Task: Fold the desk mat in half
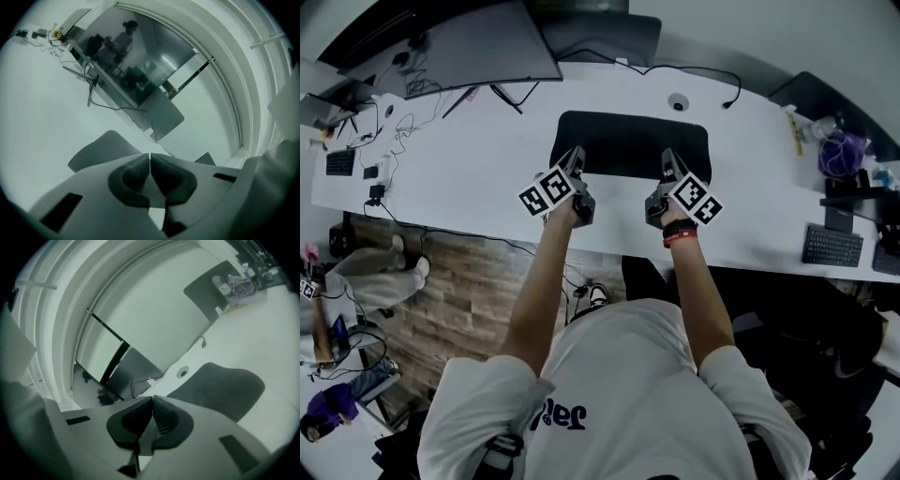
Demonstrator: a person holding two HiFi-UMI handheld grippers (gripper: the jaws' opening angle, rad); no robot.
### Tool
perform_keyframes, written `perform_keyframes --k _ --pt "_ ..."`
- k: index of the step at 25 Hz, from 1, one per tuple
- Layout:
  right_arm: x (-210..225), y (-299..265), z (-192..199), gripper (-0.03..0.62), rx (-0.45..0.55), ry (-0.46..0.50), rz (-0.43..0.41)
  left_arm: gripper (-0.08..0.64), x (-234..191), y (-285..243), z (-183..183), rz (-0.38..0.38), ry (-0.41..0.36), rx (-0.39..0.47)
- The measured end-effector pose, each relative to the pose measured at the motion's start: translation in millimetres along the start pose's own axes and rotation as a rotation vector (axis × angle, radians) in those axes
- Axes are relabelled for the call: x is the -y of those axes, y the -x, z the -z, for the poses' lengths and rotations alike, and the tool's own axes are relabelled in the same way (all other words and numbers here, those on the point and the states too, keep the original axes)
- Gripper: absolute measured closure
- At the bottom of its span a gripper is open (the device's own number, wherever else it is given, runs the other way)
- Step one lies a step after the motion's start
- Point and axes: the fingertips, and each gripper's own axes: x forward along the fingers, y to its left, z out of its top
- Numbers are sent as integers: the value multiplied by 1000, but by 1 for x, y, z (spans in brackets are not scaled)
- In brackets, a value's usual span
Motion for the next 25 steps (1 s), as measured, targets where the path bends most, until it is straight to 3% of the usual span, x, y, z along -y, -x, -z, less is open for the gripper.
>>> perform_keyframes --k 12,25 --pt "-40 107 29 591 22 282 -21 532 29 113 31 30 -227 22" --pt "-78 221 49 591 102 623 -24 532 81 205 61 91 -554 82"
